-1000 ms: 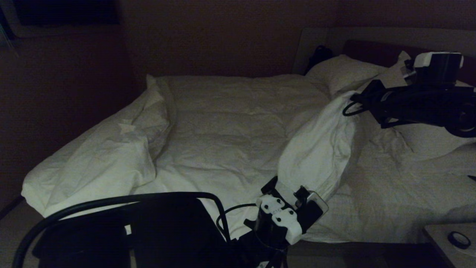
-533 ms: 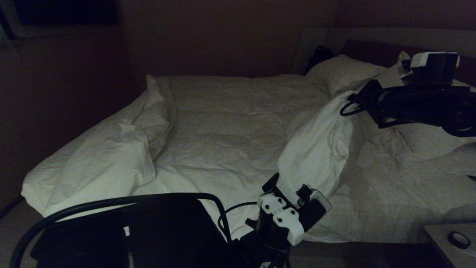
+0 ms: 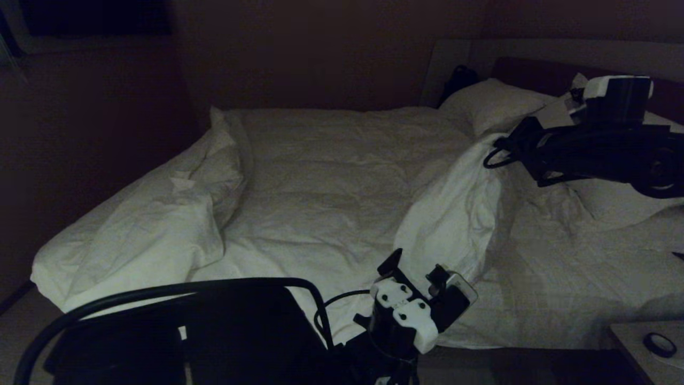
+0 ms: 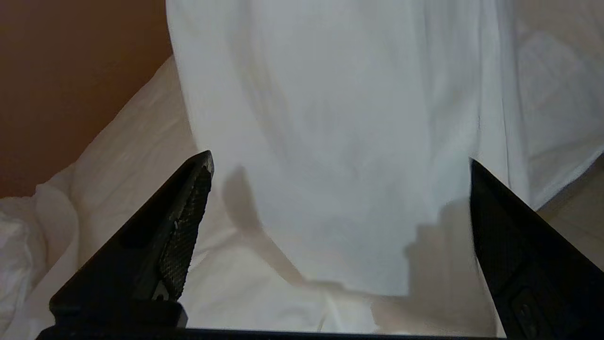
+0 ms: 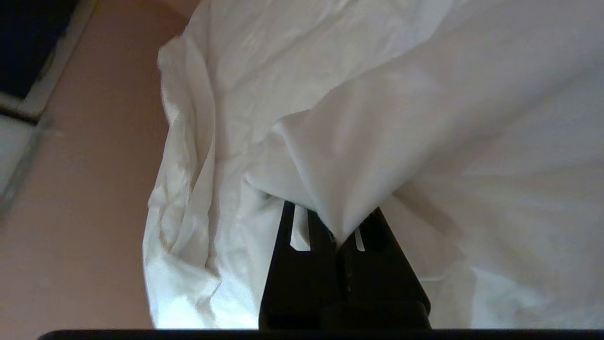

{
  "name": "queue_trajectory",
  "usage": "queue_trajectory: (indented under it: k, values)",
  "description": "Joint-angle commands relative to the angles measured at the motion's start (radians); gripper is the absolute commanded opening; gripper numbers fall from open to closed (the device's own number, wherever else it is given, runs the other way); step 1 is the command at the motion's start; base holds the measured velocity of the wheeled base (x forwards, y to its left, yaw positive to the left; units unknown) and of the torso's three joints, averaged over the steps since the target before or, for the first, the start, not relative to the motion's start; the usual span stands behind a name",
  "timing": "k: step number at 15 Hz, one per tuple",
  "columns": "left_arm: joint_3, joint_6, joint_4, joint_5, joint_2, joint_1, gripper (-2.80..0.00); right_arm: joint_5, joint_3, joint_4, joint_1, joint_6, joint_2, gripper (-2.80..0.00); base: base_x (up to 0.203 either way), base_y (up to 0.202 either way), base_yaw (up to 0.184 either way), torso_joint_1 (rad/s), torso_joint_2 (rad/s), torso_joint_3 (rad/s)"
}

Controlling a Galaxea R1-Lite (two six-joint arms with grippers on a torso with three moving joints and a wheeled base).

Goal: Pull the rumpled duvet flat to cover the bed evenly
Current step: Flatten the corners of the folded blanket

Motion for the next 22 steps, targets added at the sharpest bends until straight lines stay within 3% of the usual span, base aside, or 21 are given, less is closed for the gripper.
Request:
queue_trajectory:
  k: [1, 7, 8, 9, 17, 22]
  values:
    - [-0.018, 0.002, -0.01, 0.004, 0.003, -0.001, 0.0, 0.002, 0.015, -0.002, 0.017, 0.004, -0.02, -2.8, 0.0, 0.0, 0.0, 0.0, 0.0, 0.0]
    - [-0.037, 0.0, -0.016, 0.002, 0.011, 0.005, 0.0, 0.004, 0.022, -0.004, 0.025, 0.004, -0.045, -2.8, 0.0, 0.0, 0.0, 0.0, 0.0, 0.0]
    - [-0.032, 0.0, -0.016, 0.002, 0.011, 0.005, -0.69, 0.004, 0.022, -0.004, 0.025, 0.004, -0.052, -2.8, 0.0, 0.0, 0.0, 0.0, 0.0, 0.0]
    - [-0.032, 0.0, -0.016, 0.002, 0.011, 0.005, -2.8, 0.005, 0.024, -0.004, 0.025, 0.004, -0.058, -2.8, 0.0, 0.0, 0.0, 0.0, 0.0, 0.0]
    - [-0.037, -0.003, -0.016, 0.002, 0.003, 0.011, -2.8, 0.008, 0.021, -0.002, 0.023, 0.005, -0.062, -2.8, 0.0, 0.0, 0.0, 0.0, 0.0, 0.0]
    - [-0.064, -0.006, -0.032, 0.002, 0.001, 0.058, -2.8, 0.01, 0.024, -0.002, 0.023, 0.004, -0.062, -2.8, 0.0, 0.0, 0.0, 0.0, 0.0, 0.0]
